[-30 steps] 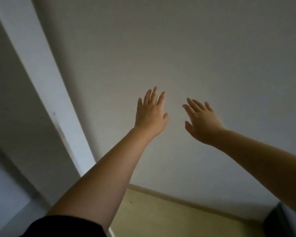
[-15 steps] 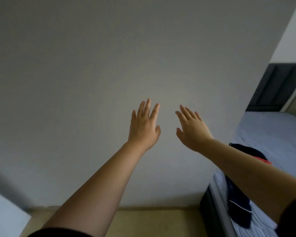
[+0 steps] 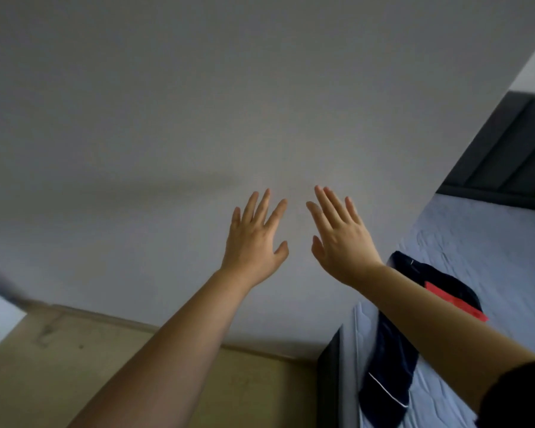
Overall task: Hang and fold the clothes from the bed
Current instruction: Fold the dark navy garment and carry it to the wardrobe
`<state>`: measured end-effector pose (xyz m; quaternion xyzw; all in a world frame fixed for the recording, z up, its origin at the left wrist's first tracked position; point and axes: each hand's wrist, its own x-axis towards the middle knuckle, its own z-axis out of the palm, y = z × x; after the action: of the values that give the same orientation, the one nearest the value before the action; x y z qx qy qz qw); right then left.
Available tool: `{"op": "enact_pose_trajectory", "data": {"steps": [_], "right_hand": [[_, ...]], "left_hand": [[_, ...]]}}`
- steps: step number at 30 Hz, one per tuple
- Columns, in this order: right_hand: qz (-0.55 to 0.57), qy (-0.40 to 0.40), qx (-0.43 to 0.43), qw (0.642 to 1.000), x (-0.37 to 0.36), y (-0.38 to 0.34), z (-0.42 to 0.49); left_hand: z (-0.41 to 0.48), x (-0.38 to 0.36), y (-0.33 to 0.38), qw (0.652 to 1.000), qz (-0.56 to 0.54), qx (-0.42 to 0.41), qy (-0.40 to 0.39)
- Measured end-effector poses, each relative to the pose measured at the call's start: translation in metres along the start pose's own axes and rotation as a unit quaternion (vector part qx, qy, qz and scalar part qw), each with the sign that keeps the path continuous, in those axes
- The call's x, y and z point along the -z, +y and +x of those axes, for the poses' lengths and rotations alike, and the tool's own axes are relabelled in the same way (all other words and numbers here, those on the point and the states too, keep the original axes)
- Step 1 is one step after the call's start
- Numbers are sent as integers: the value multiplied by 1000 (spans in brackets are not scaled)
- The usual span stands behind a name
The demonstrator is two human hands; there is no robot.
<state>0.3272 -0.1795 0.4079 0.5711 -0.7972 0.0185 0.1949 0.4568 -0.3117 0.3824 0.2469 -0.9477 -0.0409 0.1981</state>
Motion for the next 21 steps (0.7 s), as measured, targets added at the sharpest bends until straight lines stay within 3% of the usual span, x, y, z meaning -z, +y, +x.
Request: {"op": "enact_pose_trajectory", "data": {"steps": [6, 21], "right_hand": [[35, 44, -14, 998, -100, 17, -40], [82, 55, -78, 992, -388, 33, -198]], "left_hand": [[-25, -103, 24, 999, -32, 5, -17], [-113, -411, 60, 995, -73, -22, -64]]}}
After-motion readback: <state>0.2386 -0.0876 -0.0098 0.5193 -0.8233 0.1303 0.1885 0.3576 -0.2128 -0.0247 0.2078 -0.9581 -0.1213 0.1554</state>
